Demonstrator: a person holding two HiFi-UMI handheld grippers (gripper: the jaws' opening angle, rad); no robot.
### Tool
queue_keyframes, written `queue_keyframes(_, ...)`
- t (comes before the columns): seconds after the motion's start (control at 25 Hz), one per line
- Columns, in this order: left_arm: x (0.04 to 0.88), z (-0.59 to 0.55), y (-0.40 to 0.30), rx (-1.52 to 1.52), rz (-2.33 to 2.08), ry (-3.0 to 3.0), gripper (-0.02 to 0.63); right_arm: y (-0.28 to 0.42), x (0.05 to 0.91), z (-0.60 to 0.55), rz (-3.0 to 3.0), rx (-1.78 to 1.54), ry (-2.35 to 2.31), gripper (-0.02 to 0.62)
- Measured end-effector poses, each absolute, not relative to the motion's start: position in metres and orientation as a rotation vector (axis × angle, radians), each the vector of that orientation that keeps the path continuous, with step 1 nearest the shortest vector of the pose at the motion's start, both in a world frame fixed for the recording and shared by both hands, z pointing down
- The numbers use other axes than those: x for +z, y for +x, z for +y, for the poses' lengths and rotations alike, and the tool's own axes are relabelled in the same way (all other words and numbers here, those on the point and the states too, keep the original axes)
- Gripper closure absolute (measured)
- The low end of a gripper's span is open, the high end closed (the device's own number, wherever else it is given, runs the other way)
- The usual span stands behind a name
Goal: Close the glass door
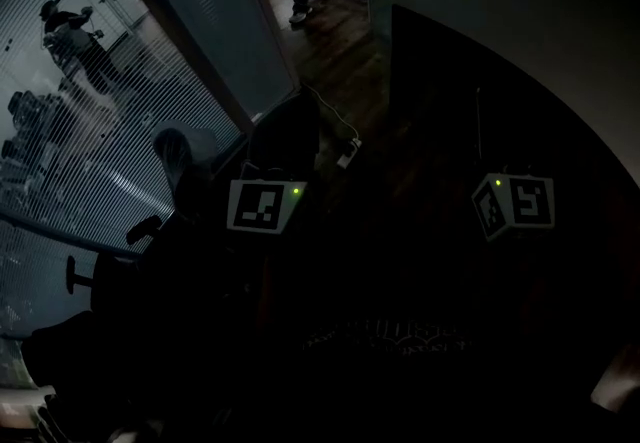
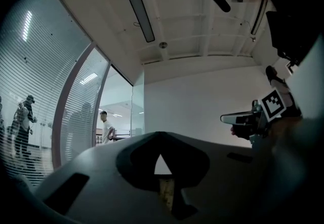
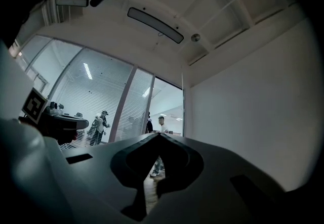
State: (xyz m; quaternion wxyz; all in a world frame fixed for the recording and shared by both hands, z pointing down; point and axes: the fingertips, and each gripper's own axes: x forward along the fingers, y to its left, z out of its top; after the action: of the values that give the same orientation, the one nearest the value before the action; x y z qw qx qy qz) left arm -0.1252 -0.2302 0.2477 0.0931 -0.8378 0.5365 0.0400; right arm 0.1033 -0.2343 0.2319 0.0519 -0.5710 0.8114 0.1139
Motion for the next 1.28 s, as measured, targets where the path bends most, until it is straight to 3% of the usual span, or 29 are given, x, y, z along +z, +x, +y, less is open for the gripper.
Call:
queue_keyframes(0.68,0.261,-0.238,-0.136,0.107,1.553,-2.555,0.611,0.063,0.234,-0.238,2.53,0.347,-1.702,0.594)
queue_keyframes(1.28,0.258,-0.241,-0.137,0.111,1.564,-2.549,0.611,0.071,0.248,-0.245,2.557,0.34,-1.776,0.594)
